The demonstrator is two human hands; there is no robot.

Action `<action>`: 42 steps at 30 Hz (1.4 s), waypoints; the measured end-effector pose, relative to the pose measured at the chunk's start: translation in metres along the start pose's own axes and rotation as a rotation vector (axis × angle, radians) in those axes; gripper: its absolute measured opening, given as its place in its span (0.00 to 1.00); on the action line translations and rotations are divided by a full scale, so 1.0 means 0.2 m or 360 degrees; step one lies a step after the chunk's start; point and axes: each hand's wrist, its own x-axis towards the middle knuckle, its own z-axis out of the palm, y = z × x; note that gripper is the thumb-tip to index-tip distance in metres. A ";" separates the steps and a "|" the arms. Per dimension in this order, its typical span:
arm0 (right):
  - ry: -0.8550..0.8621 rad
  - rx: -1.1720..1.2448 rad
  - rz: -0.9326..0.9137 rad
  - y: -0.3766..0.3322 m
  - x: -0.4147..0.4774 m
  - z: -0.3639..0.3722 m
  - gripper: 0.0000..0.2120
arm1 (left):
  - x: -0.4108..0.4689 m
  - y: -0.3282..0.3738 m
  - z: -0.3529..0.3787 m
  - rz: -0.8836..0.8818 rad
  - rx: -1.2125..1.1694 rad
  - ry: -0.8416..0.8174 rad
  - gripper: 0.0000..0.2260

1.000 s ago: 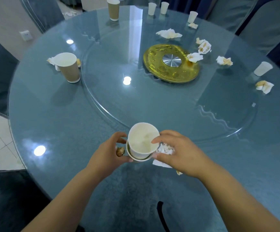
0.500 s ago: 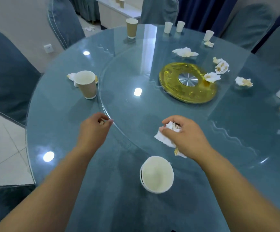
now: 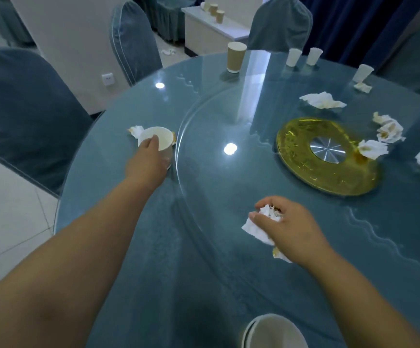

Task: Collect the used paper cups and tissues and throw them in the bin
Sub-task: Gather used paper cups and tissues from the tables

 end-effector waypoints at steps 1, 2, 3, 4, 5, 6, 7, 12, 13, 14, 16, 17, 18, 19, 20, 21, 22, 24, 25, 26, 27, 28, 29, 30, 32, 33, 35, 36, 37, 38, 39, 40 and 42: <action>-0.0002 -0.0012 0.0009 0.02 0.00 0.00 0.04 | 0.02 -0.02 0.02 -0.0002 0.0067 -0.0042 0.24; -0.0002 -0.0028 0.0013 0.03 0.00 0.00 0.03 | 0.03 -0.04 0.04 0.0008 0.0112 -0.0049 0.20; 0.0003 -0.0041 0.0019 0.04 0.00 -0.01 0.03 | 0.04 -0.06 0.05 0.0013 0.0123 -0.0030 0.16; 0.0012 -0.0045 0.0028 0.05 -0.01 -0.01 0.03 | 0.04 -0.07 0.05 0.0010 0.0111 -0.0012 0.13; 0.0020 -0.0047 0.0039 0.06 -0.02 -0.02 0.03 | 0.02 -0.08 0.06 0.0018 0.0091 0.0011 0.11; 0.0027 -0.0048 0.0043 0.07 -0.03 -0.03 0.03 | 0.01 -0.09 0.06 0.0045 0.0070 0.0054 0.11; 0.0038 -0.0046 0.0046 0.08 -0.04 -0.03 0.03 | -0.02 -0.10 0.05 0.0091 0.0050 0.0130 0.11; 0.0103 0.0021 0.0108 0.12 -0.16 -0.04 0.03 | -0.28 -0.04 -0.02 0.0382 -0.0271 0.0510 0.08; 0.0126 0.0025 0.0116 0.13 -0.19 -0.05 0.03 | -0.35 -0.02 -0.03 0.0455 -0.0361 0.0550 0.07; 0.0154 0.0033 0.0119 0.14 -0.23 -0.05 0.03 | -0.43 0.01 -0.05 0.0543 -0.0454 0.0590 0.07; 0.0214 0.0055 0.0144 0.16 -0.31 -0.06 0.02 | -0.58 0.06 -0.10 0.0766 -0.0601 0.0699 0.07; 0.0245 0.0059 0.0164 0.17 -0.36 -0.08 0.02 | -0.66 0.09 -0.12 0.0879 -0.0665 0.0738 0.06; 0.0280 0.0067 0.0185 0.19 -0.41 -0.09 0.01 | -0.74 0.11 -0.14 0.0969 -0.0724 0.0741 0.06; 0.0318 0.0089 0.0203 0.21 -0.45 -0.10 0.01 | -0.82 0.14 -0.16 0.1033 -0.0770 0.0716 0.05; 0.0361 0.0137 0.0219 0.23 -0.50 -0.12 0.02 | -0.90 0.16 -0.18 0.1085 -0.0806 0.0668 0.06; 0.0408 0.0207 0.0241 0.24 -0.54 -0.13 0.02 | -0.97 0.18 -0.19 0.1136 -0.0830 0.0608 0.07; 0.0460 0.0282 0.0275 0.26 -0.58 -0.15 0.03 | -1.03 0.19 -0.20 0.1199 -0.0850 0.0537 0.08; 0.0565 0.0379 0.0335 0.29 -0.67 -0.18 0.04 | -1.15 0.21 -0.19 0.1344 -0.0887 0.0385 0.09; 0.0608 0.0406 0.0354 0.30 -0.71 -0.20 0.04 | -1.20 0.21 -0.18 0.1404 -0.0900 0.0318 0.10; 0.0643 0.0432 0.0370 0.32 -0.75 -0.21 0.04 | -1.24 0.22 -0.17 0.1455 -0.0911 0.0255 0.10; 0.0673 0.0455 0.0381 0.33 -0.79 -0.22 0.04 | -1.29 0.22 -0.15 0.1499 -0.0922 0.0195 0.10; 0.0699 0.0472 0.0389 0.34 -0.83 -0.22 0.04 | -1.34 0.22 -0.12 0.1537 -0.0928 0.0135 0.10; 0.0718 0.0484 0.0395 0.35 -0.87 -0.23 0.04 | -1.38 0.22 -0.10 0.1571 -0.0927 0.0082 0.10; 0.0729 0.0496 0.0400 0.37 -0.90 -0.23 0.05 | -1.42 0.21 -0.07 0.1599 -0.0918 0.0036 0.09; 0.0745 0.0523 0.0411 0.39 -0.97 -0.22 0.05 | -1.47 0.20 -0.01 0.1620 -0.0861 -0.0042 0.09; 0.0751 0.0533 0.0417 0.40 -1.00 -0.22 0.05 | -1.48 0.20 0.02 0.1617 -0.0803 -0.0079 0.09; 0.0762 0.0549 0.0430 0.41 -1.04 -0.21 0.05 | -1.51 0.18 0.07 0.1619 -0.0648 -0.0168 0.11; 0.0761 0.0558 0.0434 0.42 -1.06 -0.21 0.05 | -1.52 0.18 0.10 0.1613 -0.0560 -0.0218 0.13; 0.0755 0.0566 0.0436 0.42 -1.08 -0.21 0.05 | -1.53 0.17 0.12 0.1600 -0.0471 -0.0264 0.14; 0.0748 0.0568 0.0437 0.42 -1.10 -0.20 0.05 | -1.53 0.16 0.15 0.1581 -0.0385 -0.0307 0.14; 0.0742 0.0551 0.0436 0.43 -1.11 -0.20 0.05 | -1.53 0.14 0.18 0.1559 -0.0300 -0.0345 0.14; 0.0739 0.0521 0.0436 0.43 -1.12 -0.19 0.05 | -1.54 0.13 0.20 0.1537 -0.0225 -0.0373 0.14; 0.0730 0.0486 0.0445 0.44 -1.15 -0.17 0.05 | -1.54 0.10 0.25 0.1525 -0.0132 -0.0401 0.14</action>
